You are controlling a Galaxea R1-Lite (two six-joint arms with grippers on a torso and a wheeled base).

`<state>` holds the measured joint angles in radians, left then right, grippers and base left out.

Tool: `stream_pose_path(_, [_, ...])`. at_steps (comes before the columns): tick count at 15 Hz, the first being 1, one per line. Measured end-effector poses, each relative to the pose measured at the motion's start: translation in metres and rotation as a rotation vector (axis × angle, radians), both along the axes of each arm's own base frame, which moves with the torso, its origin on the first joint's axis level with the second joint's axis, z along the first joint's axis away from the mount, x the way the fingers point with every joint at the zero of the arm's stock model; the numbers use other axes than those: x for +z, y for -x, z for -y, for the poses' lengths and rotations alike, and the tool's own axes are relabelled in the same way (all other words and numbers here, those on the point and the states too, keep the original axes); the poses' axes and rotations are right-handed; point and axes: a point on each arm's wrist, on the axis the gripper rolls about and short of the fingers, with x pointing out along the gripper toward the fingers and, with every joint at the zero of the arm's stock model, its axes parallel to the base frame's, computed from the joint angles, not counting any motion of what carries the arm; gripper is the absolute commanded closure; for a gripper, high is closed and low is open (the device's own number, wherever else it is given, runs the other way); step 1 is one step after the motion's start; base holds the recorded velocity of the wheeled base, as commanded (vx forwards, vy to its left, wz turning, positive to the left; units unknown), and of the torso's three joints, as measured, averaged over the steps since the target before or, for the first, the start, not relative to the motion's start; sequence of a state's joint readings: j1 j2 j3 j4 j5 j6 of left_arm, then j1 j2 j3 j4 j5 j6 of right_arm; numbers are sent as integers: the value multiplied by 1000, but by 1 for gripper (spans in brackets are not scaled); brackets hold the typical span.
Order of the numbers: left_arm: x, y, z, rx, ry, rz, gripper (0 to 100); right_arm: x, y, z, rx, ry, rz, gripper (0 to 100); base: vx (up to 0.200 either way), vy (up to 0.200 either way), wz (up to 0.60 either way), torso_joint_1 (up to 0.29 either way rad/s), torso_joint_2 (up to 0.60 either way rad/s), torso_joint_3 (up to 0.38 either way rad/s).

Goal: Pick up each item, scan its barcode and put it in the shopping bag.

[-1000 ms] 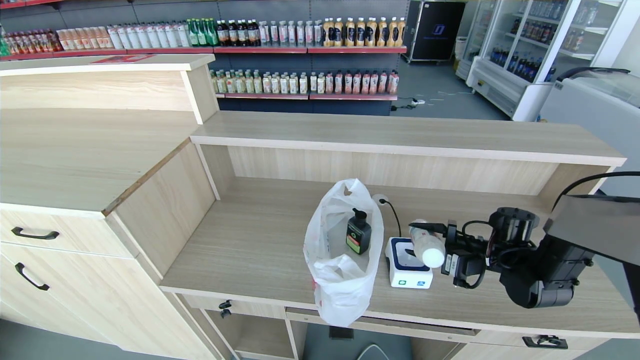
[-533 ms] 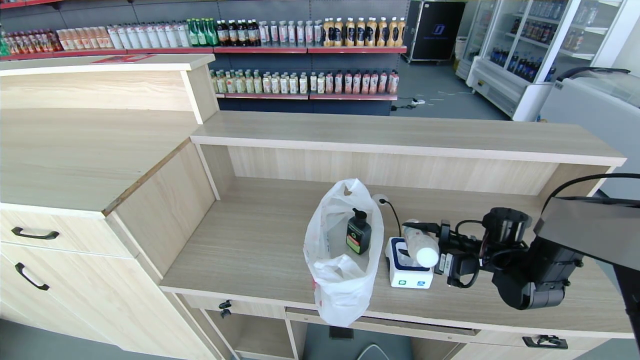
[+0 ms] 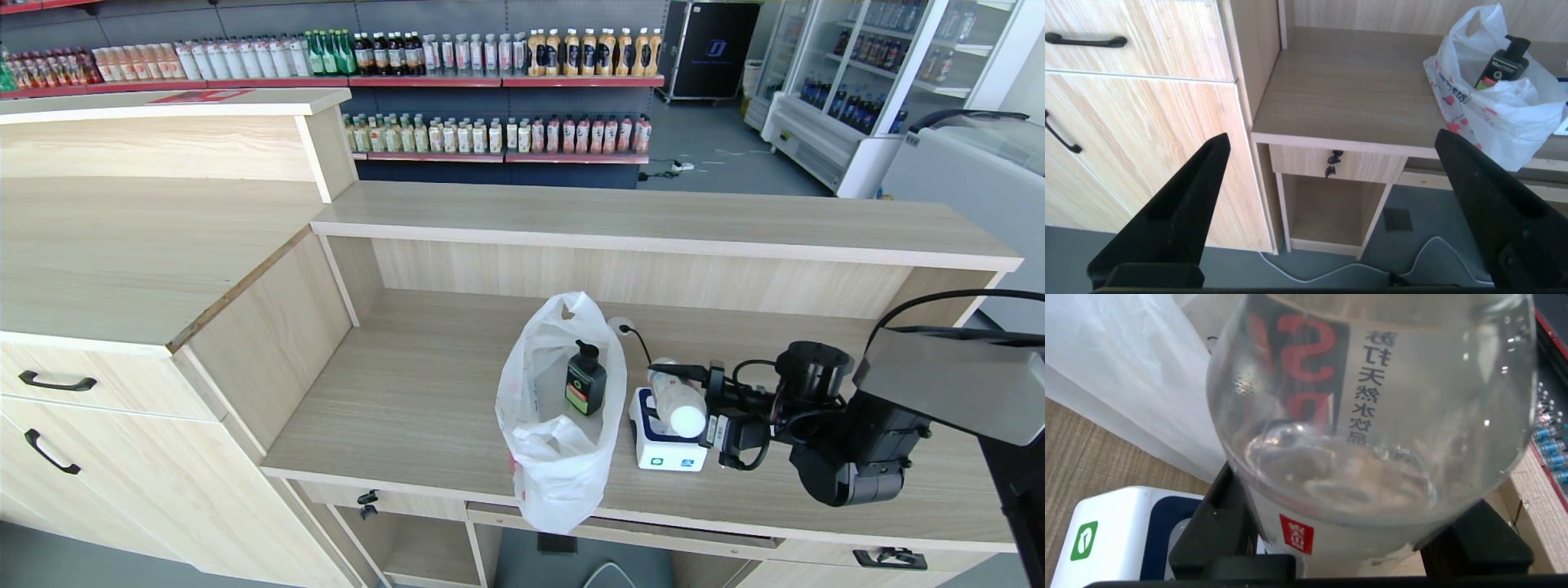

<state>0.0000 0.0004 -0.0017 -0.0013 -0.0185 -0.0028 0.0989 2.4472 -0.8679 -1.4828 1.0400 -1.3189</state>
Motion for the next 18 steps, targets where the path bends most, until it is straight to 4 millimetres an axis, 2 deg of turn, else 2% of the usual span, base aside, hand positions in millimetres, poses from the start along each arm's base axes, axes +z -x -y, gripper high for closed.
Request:
stream_pose_path(12, [0,0,0,0,0,0,0,-3,-8,-5,8,-18,-13,100,0,0,0,0,0,0])
stream_pose_path(15, [0,0,0,0,0,0,0,6,-8,2,-13,-62,-93,100,0,0,0,0,0,0])
stream_pose_path(18, [0,0,0,0,0,0,0,30,-3,13,-43,-123,-163,100,0,0,0,0,0,0])
